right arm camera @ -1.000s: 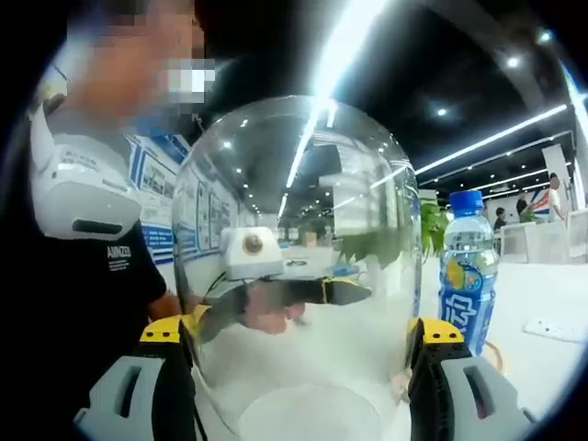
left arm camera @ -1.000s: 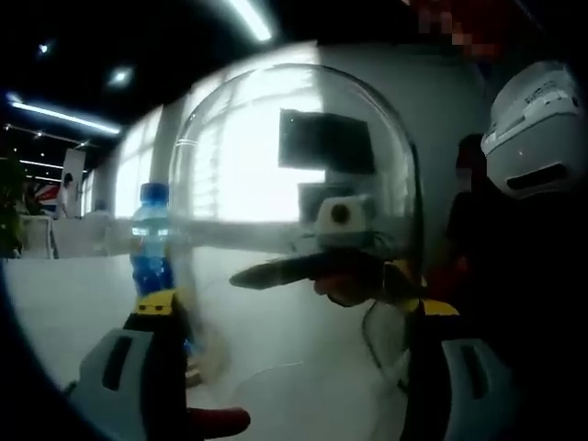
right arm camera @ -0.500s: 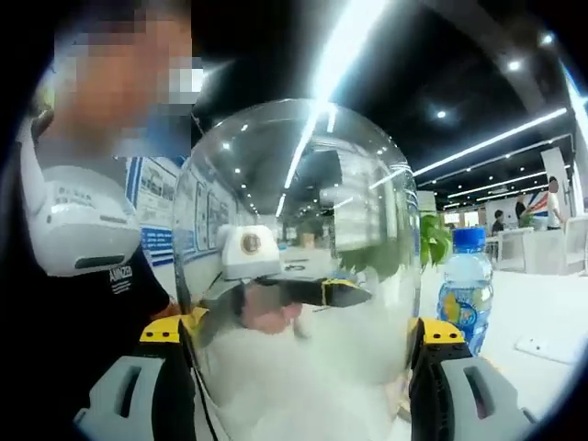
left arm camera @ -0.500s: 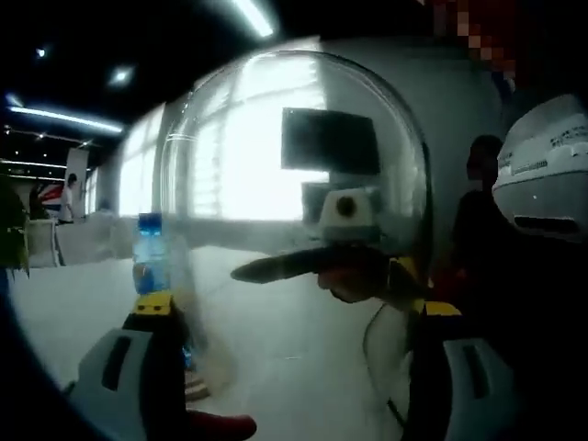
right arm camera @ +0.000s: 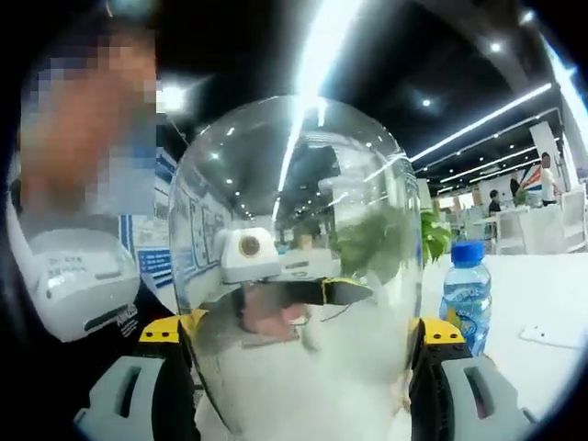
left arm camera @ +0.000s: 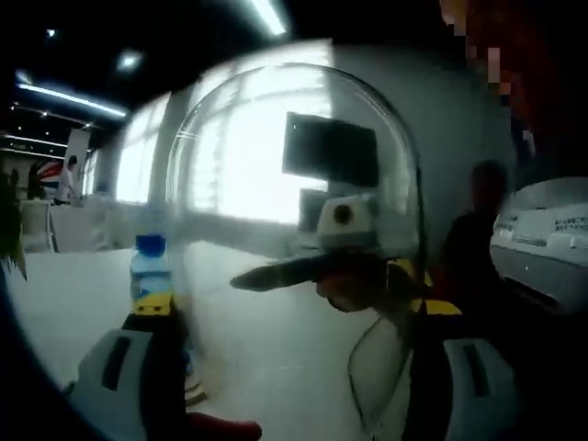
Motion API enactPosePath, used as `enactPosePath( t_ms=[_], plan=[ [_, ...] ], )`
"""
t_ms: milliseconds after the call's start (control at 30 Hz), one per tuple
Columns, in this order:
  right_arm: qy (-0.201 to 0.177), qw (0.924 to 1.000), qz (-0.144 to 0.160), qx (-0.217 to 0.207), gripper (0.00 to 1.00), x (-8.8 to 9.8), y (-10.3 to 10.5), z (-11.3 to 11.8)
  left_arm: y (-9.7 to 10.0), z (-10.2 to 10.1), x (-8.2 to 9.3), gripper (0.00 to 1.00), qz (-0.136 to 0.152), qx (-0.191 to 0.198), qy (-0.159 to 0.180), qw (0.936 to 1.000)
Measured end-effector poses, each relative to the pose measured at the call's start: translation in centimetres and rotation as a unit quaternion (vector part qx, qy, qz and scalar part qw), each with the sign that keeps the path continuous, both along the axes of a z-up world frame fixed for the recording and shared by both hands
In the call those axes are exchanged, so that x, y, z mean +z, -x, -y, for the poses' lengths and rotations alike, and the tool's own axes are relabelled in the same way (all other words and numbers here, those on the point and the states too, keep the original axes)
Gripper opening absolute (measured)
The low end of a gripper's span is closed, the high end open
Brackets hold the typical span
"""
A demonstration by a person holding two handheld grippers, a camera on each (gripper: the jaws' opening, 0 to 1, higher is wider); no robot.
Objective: Open the cover put in the Mizone put the cover back on
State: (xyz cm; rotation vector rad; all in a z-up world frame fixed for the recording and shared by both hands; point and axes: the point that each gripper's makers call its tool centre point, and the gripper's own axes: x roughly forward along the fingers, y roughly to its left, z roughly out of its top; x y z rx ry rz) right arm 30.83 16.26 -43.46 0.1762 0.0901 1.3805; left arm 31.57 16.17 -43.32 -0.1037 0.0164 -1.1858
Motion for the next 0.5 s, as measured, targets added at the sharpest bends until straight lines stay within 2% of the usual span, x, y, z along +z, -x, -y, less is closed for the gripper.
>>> enactPosePath(
  t_ms=[100,267,400,500],
  plan=[
    [0.017,0.9998,-0.007,-0.003,0.90,0.9,0.0,0.1,-0.1,0.3,0.9,0.86,-0.014,-0.005,-0.006,0.9999],
    [0.043,0.9990,0.013,0.001,0.90,2.1,0.2,0.0,0.0,0.4,2.1,0.86,0.001,-0.005,-0.029,0.9996],
    [0.036,0.9992,0.018,0.002,0.90,3.5,-0.1,-0.1,-0.3,0.2,3.6,0.86,0.007,-0.001,-0.025,0.9997],
    [0.027,0.9996,0.009,0.001,0.90,4.6,-0.7,-0.2,-0.8,0.0,4.6,0.86,-0.005,0.003,-0.016,0.9999]
  ],
)
